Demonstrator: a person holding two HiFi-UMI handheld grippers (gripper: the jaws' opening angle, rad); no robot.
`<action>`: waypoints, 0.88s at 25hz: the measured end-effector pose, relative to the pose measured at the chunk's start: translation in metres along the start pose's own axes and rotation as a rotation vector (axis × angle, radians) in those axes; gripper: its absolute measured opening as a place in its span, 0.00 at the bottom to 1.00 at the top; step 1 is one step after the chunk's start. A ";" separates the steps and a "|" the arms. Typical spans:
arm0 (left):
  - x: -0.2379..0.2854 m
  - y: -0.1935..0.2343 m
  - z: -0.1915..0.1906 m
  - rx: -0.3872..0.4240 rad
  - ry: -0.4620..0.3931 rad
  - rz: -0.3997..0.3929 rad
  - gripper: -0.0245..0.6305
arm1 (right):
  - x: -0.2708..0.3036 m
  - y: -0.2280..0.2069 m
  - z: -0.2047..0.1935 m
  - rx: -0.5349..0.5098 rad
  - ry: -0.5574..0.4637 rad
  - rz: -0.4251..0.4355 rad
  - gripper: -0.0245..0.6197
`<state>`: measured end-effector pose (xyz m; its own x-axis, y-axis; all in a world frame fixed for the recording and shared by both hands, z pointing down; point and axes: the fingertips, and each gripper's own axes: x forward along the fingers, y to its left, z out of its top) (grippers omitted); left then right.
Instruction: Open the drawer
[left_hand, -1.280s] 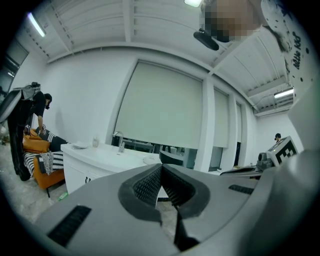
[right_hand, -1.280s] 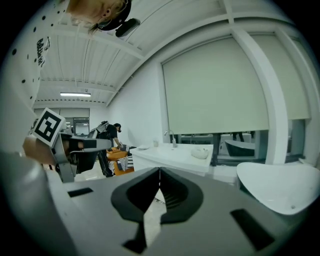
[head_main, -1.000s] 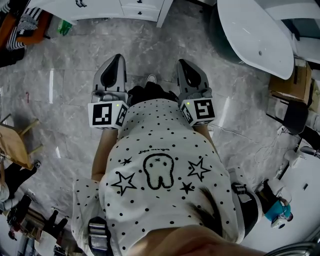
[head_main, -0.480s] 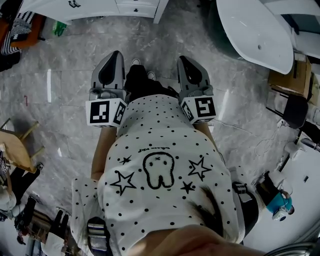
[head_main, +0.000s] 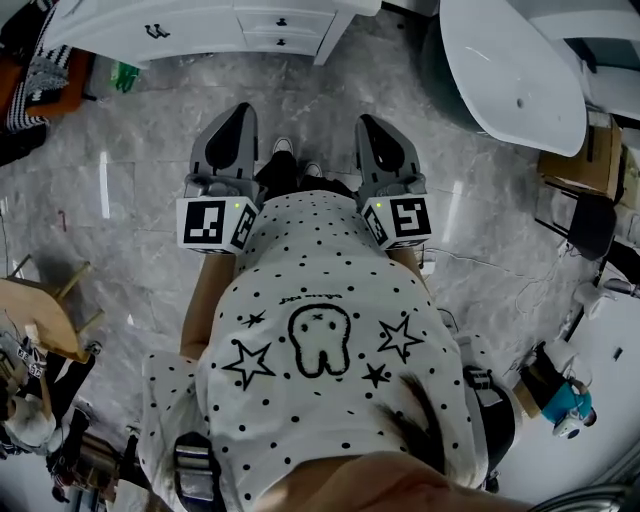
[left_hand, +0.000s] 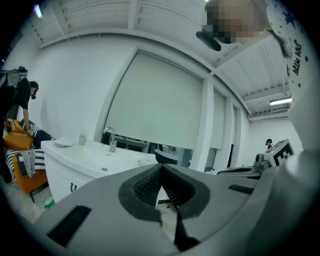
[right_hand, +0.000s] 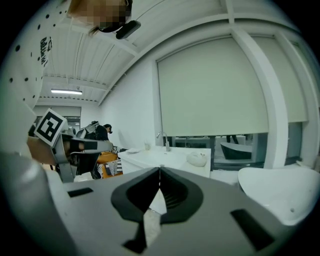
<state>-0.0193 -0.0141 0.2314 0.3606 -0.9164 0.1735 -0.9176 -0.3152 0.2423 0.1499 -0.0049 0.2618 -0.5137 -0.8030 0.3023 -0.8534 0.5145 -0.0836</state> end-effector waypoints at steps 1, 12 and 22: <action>0.004 0.004 0.002 -0.002 0.001 -0.005 0.04 | 0.005 -0.001 0.003 0.001 -0.003 -0.006 0.06; 0.027 0.041 0.014 0.005 0.004 -0.038 0.04 | 0.048 -0.001 0.019 0.004 -0.023 -0.054 0.06; 0.028 0.059 0.011 -0.003 0.026 -0.012 0.04 | 0.065 0.002 0.016 0.026 -0.005 -0.042 0.06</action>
<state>-0.0647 -0.0613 0.2400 0.3757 -0.9058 0.1957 -0.9128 -0.3252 0.2471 0.1131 -0.0610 0.2660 -0.4774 -0.8252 0.3017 -0.8764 0.4720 -0.0959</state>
